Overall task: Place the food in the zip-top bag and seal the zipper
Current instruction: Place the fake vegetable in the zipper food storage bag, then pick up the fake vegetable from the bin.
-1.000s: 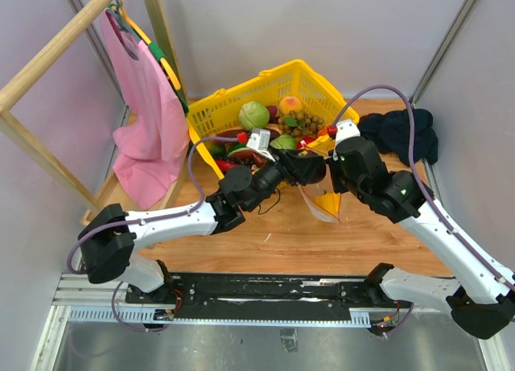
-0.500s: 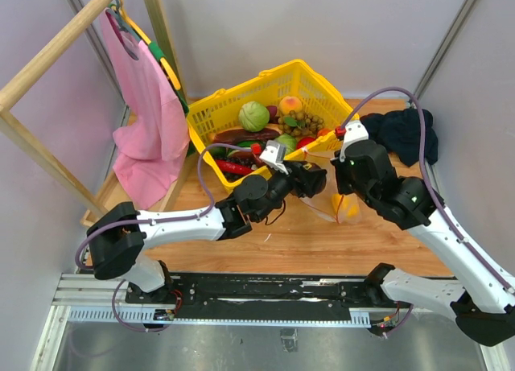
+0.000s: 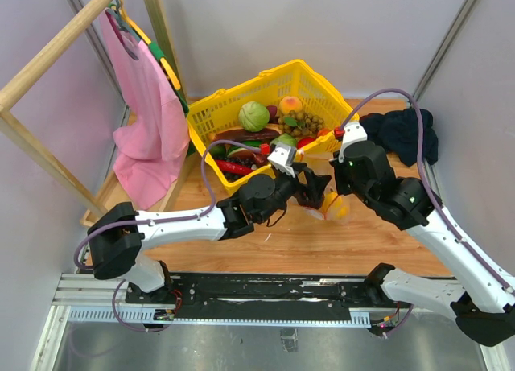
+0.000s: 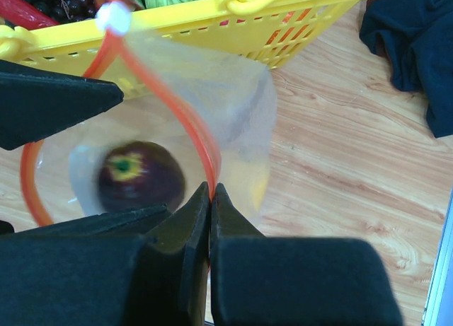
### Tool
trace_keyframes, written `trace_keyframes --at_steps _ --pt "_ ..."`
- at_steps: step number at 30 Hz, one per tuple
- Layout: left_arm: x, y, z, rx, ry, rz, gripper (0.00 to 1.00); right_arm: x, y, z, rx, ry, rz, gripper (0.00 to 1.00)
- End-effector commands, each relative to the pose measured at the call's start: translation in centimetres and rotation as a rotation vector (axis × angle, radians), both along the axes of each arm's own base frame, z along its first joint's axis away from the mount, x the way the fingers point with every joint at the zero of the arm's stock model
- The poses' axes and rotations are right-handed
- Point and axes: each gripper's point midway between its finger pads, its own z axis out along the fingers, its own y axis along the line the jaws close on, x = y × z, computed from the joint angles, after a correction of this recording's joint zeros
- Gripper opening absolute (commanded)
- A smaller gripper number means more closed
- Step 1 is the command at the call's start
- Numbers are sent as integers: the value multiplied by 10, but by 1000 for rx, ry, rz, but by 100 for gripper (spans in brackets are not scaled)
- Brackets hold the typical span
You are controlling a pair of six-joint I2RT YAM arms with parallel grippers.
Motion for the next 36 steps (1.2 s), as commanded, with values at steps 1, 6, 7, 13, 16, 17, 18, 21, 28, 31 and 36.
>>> trace_keyframes --at_steps 1,6,7,13,16,17,18,21,28,31,36 --pt "0 -1 13 6 -12 13 87 -1 4 4 22 -22 7 1" --pt "1 5 16 12 2 33 89 -2 4 4 24 -21 12 1" --pt "1 7 18 10 4 33 89 -2 3 3 23 -23 9 1" --pt "-4 21 36 7 13 44 91 -2 -5 4 0 -35 -18 1" --pt "-5 29 43 28 23 62 94 -2 -11 2 -18 -36 -37 1" --pt "-4 33 48 37 24 72 95 -2 -11 1 -24 -32 -36 1" --pt "-4 36 47 62 31 83 96 -3 -12 0 -27 -29 -36 1" --pt "1 48 53 131 38 128 97 -1 -18 3 -42 -47 -64 1" --pt "15 79 64 286 61 210 97 -1 -27 5 -74 -62 -86 1" --pt "29 102 61 316 115 253 97 -1 -27 5 -75 -61 -84 1" --pt "53 135 47 362 220 334 96 0 -25 3 -83 -59 -74 1"
